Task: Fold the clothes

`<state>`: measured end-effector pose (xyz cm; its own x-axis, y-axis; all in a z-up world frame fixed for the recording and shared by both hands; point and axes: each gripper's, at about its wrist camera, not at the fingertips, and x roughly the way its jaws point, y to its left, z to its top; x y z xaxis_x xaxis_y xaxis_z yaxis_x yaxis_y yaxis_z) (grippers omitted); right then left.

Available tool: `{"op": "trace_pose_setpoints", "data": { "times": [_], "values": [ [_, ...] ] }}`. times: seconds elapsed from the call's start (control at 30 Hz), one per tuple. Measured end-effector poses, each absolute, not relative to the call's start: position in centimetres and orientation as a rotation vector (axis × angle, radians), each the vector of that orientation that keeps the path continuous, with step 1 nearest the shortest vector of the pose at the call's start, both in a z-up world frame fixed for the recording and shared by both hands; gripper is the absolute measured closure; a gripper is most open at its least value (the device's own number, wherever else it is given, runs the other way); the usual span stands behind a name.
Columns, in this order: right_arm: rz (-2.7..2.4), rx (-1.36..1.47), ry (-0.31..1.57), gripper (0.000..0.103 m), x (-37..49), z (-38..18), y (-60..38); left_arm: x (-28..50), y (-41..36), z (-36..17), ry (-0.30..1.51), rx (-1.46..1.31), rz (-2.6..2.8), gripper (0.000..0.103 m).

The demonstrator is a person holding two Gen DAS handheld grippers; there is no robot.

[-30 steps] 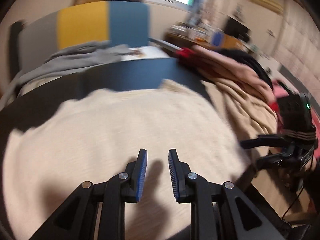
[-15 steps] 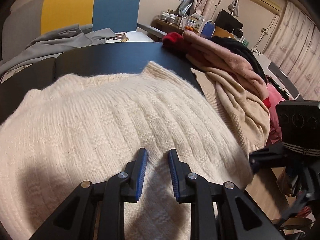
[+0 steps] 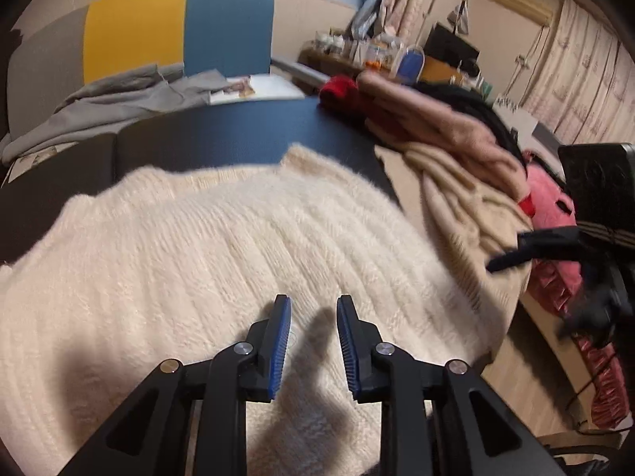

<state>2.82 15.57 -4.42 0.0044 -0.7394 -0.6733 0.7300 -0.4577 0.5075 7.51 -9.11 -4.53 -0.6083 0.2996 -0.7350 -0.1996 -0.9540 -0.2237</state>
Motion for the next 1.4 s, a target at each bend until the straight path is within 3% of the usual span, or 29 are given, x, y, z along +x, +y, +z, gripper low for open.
{"op": "trace_pose_setpoints", "data": {
  "times": [0.07,0.13,0.23,0.5,0.53,0.6,0.63,0.93,1.07,1.1,1.17,1.2,1.23,1.4],
  "values": [
    [-1.797,1.066,-0.048,0.016,1.9,-3.3,15.6,7.6,-9.9,-3.8,-0.184,-1.184,2.619,0.079],
    [-1.863,1.028,-0.051,0.033,0.6,-3.2,14.3,7.3,-10.6,-3.4,-0.179,-1.176,2.643,0.079],
    [-1.94,1.008,-0.033,0.047,-2.0,-3.7,12.0,6.6,-11.8,-3.3,-0.167,-1.193,2.677,0.079],
    [-2.046,1.122,0.006,0.049,-10.2,-5.7,6.4,5.9,-14.6,-4.0,-0.268,-1.196,2.722,0.078],
    [-2.047,1.144,0.035,0.059,-10.9,-6.1,5.9,5.9,-14.8,-4.1,-0.276,-1.195,2.727,0.078],
    [-2.042,1.156,0.124,0.096,-11.0,-6.7,4.8,5.9,-15.1,-4.0,-0.28,-1.171,2.747,0.078],
    [-2.047,1.151,0.156,0.096,-10.8,-6.8,4.5,6.0,-15.2,-3.9,-0.279,-1.15,2.762,0.078],
    [-2.264,1.114,0.247,0.096,-10.2,-8.1,6.2,4.4,-16.0,-6.8,-0.446,-1.262,2.737,0.075],
    [-2.27,1.125,0.13,0.092,-10.7,-8.5,6.7,4.6,-16.2,-6.3,-0.468,-1.265,2.738,0.075],
    [-2.274,1.131,0.112,0.086,-10.8,-8.4,6.8,5.1,-16.5,-5.9,-0.474,-1.254,2.738,0.075],
    [-2.298,1.146,0.091,0.057,-11.1,-7.8,7.0,6.3,-17.2,-4.7,-0.488,-1.223,2.746,0.075],
    [-2.34,1.113,0.097,0.029,-10.7,-6.9,7.0,7.4,-18.3,-3.9,-0.498,-1.194,2.77,0.075],
    [-2.381,1.078,0.103,0.022,-10.4,-6.0,7.0,8.9,-19.7,-3.2,-0.507,-1.163,2.801,0.075],
    [-2.288,0.875,0.18,0.02,-6.1,-1.9,3.3,15.5,-26.8,-0.8,-0.524,-1.105,2.946,0.074]
  ]
}}
